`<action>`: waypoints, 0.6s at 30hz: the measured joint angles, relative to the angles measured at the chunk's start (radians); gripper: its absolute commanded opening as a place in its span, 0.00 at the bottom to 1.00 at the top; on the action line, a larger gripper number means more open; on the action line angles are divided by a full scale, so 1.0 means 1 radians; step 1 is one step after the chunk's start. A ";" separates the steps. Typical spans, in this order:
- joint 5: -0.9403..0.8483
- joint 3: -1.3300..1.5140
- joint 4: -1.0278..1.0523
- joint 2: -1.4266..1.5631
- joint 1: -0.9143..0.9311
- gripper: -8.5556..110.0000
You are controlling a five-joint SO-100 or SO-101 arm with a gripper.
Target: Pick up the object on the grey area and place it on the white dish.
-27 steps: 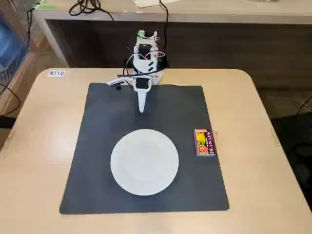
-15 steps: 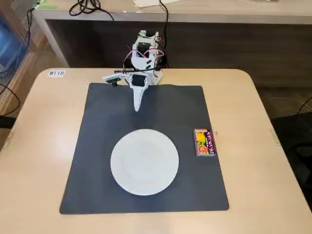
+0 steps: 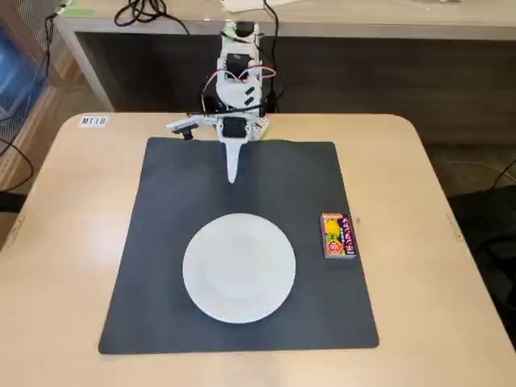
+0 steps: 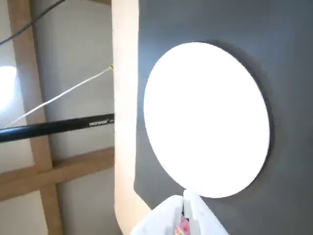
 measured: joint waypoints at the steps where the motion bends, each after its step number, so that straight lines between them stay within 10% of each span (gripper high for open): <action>1: -0.012 -0.057 0.000 -0.058 -0.014 0.07; 18: -0.494 -0.644 0.080 -0.715 -0.385 0.07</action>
